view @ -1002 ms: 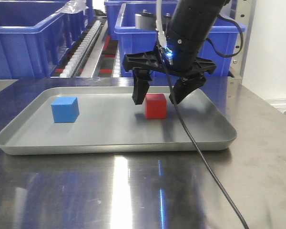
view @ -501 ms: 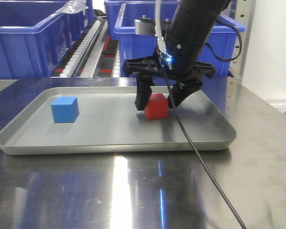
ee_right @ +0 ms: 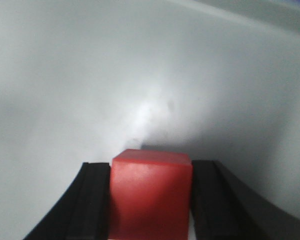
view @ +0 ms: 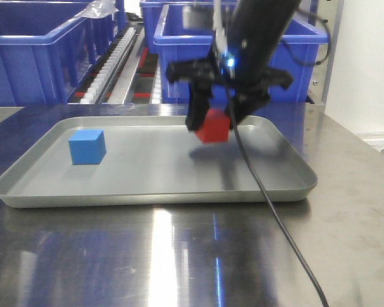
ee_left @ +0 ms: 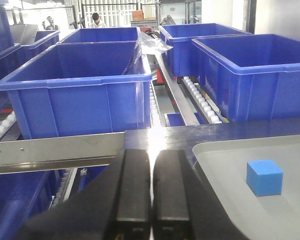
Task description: Sort and place red and blue blocks on shelf
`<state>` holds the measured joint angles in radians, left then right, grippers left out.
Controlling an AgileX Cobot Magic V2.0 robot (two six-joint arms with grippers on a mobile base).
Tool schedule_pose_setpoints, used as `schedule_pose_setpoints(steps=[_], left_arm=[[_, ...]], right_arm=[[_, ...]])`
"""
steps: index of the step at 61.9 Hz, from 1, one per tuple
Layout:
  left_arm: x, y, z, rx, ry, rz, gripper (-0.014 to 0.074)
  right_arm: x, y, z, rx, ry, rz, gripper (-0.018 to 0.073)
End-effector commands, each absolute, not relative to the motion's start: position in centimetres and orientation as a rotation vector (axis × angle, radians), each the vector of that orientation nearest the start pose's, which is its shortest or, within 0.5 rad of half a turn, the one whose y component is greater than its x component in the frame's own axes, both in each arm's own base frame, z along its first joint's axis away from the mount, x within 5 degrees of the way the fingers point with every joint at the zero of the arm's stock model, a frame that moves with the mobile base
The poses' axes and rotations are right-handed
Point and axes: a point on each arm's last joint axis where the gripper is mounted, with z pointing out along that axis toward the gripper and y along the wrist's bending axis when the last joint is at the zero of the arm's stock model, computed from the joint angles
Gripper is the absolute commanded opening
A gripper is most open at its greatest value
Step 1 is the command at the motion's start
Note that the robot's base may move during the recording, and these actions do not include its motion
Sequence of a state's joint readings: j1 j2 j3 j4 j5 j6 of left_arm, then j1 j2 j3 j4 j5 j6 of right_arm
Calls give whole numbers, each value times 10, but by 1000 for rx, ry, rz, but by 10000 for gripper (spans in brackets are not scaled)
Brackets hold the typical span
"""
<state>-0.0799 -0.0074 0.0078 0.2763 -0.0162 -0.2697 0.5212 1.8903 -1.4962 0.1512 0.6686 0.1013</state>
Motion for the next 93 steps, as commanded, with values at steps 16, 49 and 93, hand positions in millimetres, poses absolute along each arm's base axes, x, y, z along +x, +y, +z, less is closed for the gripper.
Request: schedule_pose_setpoints(steps=[16,49,93], left_arm=[[55,-7,206,80,1411,-93,124],[55,-7,206,80,1411,-93,124],[55,-7,206,80,1411,-93,124]], right_arm=[[338,180,357,-354,2207,435,82],[263,70,381,-100,2001,306,52],[153,23,330,24,1801,241,52]])
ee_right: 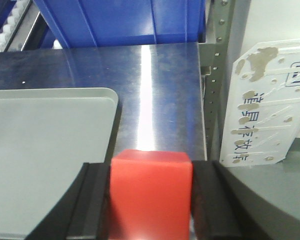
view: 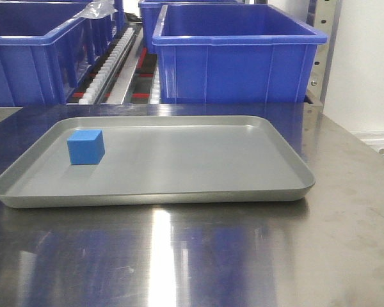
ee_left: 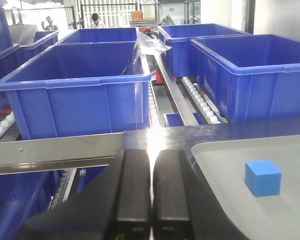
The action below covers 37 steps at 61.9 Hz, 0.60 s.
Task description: Sort and place red and blue blocks on shelf
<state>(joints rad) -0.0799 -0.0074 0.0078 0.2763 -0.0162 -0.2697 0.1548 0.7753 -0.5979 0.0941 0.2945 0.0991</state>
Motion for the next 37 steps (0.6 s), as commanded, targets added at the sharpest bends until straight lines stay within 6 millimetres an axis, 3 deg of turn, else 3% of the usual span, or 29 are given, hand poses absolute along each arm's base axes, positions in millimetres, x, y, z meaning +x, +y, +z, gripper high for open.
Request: schedule_pose_setpoints(steps=[1,15,37], left_arm=[[55,-7,206,80,1411,-93,124],[55,-7,206,80,1411,-93,124],[55,-7,206,80,1411,-93,124]], right_arm=[[151,22,329,26,1796,239,52],[133,16,315,50,1748,222,52],[132,16,314,51,1733,222,52]])
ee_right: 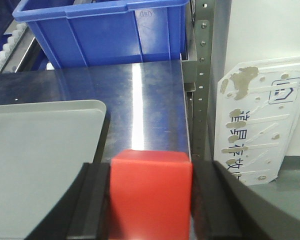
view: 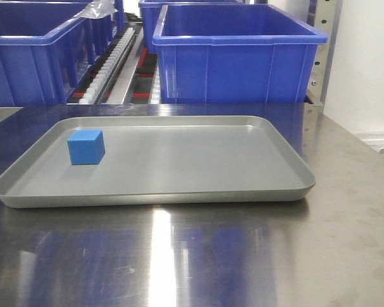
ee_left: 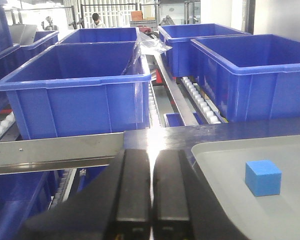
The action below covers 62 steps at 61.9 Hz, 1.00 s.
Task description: Sort and place red and blue blocks on shelf
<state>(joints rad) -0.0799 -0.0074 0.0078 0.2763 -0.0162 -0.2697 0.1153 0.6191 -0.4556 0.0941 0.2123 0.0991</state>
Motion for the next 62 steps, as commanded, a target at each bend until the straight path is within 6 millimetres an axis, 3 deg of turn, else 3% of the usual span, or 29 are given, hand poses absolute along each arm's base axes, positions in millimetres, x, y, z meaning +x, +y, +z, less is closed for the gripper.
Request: schedule_pose_setpoints(steps=[1,62], left_arm=[[55,-7,206,80,1411,-93,124],[55,-7,206,80,1411,-93,124]], right_arm=[[132,16,314,51,1733,222,52],[132,16,314,51,1733,222,52]])
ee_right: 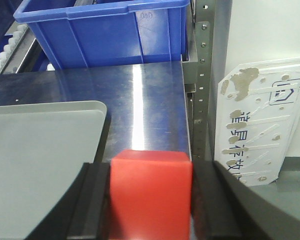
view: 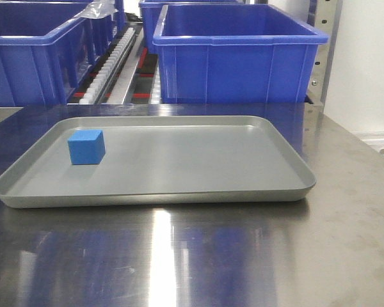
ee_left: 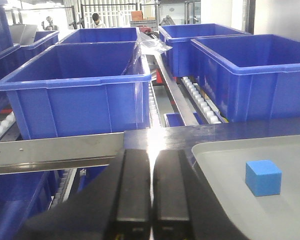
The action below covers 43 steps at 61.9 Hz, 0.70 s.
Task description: Sort and place red and blue blocks on shelf
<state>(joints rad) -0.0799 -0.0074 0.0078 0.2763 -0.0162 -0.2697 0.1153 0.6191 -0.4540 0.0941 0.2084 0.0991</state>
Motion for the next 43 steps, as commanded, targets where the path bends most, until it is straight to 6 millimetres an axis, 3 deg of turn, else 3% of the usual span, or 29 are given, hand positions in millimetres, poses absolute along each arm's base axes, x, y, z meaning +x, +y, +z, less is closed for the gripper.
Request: schedule_pose_setpoints(steps=[1,43], left_arm=[[55,-7,206,80,1411,-93,124],[55,-6,210,89,1446,-60,124]], right_arm=[[132,16,314,51,1733,222,52],[132,16,314,51,1733,222,52]])
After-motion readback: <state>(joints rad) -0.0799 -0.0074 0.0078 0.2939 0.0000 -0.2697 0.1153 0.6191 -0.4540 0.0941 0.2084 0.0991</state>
